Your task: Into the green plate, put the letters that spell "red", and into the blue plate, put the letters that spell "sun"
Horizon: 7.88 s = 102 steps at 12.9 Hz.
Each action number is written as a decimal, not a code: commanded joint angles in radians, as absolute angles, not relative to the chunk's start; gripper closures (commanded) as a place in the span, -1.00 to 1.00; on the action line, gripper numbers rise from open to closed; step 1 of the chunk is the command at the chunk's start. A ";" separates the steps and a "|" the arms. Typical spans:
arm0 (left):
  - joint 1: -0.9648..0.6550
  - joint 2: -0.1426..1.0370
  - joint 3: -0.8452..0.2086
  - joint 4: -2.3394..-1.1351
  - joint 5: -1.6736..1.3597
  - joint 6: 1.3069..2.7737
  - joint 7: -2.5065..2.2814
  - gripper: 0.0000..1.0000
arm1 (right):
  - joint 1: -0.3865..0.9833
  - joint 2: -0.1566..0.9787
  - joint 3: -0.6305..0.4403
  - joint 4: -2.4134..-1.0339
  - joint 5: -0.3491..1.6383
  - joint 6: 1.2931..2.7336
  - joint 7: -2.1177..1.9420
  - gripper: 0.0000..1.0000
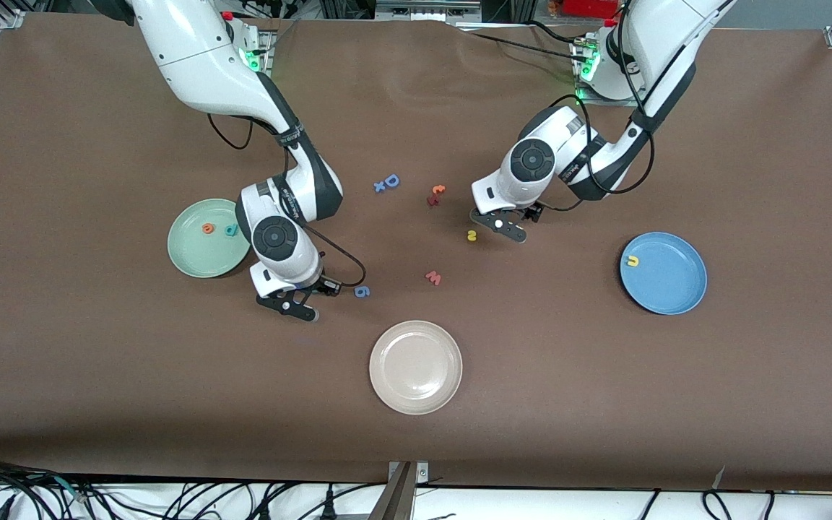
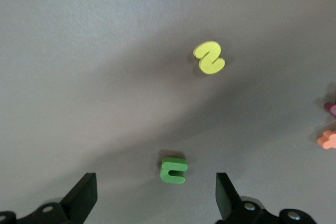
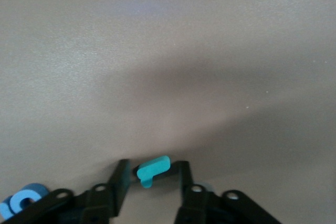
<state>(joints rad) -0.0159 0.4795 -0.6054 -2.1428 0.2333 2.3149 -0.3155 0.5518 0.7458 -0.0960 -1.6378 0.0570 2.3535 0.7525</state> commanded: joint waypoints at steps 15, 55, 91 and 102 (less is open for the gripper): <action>-0.040 0.548 -0.603 -2.171 0.313 2.359 -0.344 -0.86 | 0.538 0.747 -0.094 -1.612 0.066 2.349 0.712 -0.12; 0.443 0.466 -0.594 -2.088 0.373 2.201 0.152 0.46 | 0.250 0.400 -0.158 -2.074 0.066 2.242 0.029 1.00; 0.146 0.560 -0.750 -1.873 0.298 2.095 -0.805 -0.59 | -0.035 -0.044 0.003 -1.690 -0.014 1.621 0.041 -1.00; -0.018 0.558 -0.589 -1.871 0.295 2.143 -0.792 -0.61 | -0.049 -0.046 0.015 -1.686 -0.014 1.623 0.046 -1.00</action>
